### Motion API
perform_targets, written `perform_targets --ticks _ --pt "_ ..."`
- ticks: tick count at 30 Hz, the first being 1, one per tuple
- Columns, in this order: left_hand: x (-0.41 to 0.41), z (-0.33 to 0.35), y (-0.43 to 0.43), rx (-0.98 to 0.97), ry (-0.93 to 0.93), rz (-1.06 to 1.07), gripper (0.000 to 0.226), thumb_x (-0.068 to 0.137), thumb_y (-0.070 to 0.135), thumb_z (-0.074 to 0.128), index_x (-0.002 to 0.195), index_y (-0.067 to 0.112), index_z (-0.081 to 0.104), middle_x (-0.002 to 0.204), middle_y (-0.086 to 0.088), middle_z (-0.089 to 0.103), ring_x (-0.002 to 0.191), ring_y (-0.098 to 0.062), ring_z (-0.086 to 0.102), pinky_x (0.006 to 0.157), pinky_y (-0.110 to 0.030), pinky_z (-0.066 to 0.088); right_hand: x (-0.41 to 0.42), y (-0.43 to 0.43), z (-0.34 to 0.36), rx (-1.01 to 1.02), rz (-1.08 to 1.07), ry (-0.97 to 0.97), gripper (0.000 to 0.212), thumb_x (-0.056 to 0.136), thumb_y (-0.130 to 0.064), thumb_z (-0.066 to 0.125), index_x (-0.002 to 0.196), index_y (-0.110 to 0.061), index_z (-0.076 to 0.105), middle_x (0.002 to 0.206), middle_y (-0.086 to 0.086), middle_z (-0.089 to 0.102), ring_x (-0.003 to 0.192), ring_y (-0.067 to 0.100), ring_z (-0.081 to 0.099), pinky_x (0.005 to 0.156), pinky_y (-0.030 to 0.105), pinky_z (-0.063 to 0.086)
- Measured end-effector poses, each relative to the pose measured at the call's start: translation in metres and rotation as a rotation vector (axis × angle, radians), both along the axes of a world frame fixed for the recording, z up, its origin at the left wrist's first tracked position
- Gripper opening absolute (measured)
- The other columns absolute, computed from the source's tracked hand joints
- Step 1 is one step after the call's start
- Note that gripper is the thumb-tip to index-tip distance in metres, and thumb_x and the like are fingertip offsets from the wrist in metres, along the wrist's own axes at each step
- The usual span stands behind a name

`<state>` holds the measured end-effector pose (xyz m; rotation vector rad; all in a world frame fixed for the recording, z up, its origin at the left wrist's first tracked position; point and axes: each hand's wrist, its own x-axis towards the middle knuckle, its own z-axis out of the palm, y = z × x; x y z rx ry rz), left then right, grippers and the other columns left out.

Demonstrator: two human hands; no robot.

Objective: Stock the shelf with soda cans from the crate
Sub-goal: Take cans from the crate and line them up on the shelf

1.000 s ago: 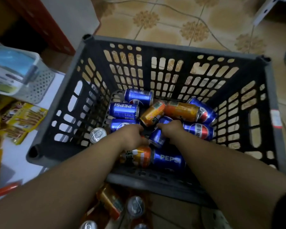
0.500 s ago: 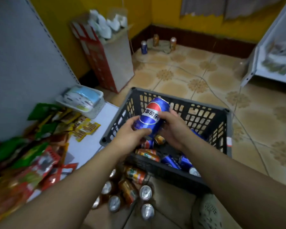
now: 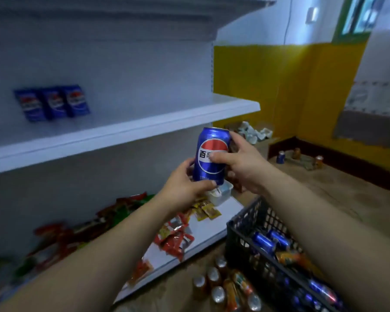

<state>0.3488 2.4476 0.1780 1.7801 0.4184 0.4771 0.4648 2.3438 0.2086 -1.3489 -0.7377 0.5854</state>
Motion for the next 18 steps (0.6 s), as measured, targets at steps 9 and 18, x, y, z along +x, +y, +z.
perform_targets --ticks 9,18 --pt "-0.131 0.059 0.098 0.131 0.078 0.041 0.073 0.077 0.018 0.075 0.138 0.028 0.037 0.127 0.004 0.054 0.108 -0.009 0.055 0.094 -0.032 0.048 -0.117 0.109 0.063 -0.040 0.072 -0.142 0.066 0.072 0.000 0.079 0.124 -0.024 0.047 0.111 0.006 0.060 0.102 0.027 0.063 0.087 0.047 0.055" --pt "-0.206 0.069 0.264 0.853 0.590 0.513 0.066 0.088 0.051 0.056 0.144 0.023 0.036 0.149 0.000 0.039 0.132 -0.019 0.040 0.108 -0.036 0.034 -0.142 0.269 0.072 0.000 0.153 -0.236 0.077 0.074 -0.003 0.078 0.136 -0.028 0.039 0.130 -0.001 0.051 0.115 0.022 0.053 0.089 0.038 0.049"
